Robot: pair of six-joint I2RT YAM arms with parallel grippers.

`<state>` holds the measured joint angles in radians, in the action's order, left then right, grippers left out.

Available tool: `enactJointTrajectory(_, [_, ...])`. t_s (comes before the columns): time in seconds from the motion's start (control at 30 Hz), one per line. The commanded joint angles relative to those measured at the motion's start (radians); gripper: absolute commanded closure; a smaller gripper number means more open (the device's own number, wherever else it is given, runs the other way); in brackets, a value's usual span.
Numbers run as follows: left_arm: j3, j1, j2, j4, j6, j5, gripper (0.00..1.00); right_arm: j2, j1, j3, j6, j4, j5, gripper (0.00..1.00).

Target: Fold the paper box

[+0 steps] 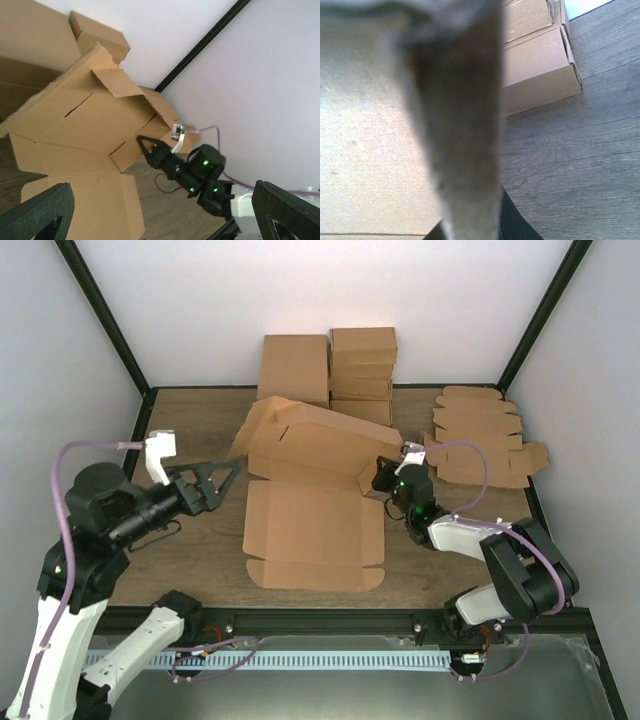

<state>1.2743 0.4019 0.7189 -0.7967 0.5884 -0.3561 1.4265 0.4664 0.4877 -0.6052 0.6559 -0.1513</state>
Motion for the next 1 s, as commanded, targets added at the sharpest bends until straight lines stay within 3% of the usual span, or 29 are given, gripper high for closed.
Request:
enactJointTrajectory(0.0, [-0.038, 0.001, -0.048, 0.009, 0.099, -0.001, 0.00, -0.040, -0.008, 0.014, -0.052, 0.005, -0.011, 0.99])
enactJointTrajectory(0.2, [-0.126, 0.002, -0.029, 0.064, 0.099, -0.133, 0.00, -0.046, -0.008, 0.003, -0.061, 0.011, -0.003, 0.99])
enactJointTrajectory(0.53, [-0.125, 0.001, -0.211, 0.089, 0.051, 0.039, 0.00, -0.037, -0.008, 0.000, -0.079, 0.016, 0.004, 0.99])
enactJointTrajectory(0.97, [-0.174, 0.002, -0.090, 0.009, 0.039, -0.073, 0.00, -0.037, -0.008, 0.000, -0.100, 0.014, 0.018, 0.99])
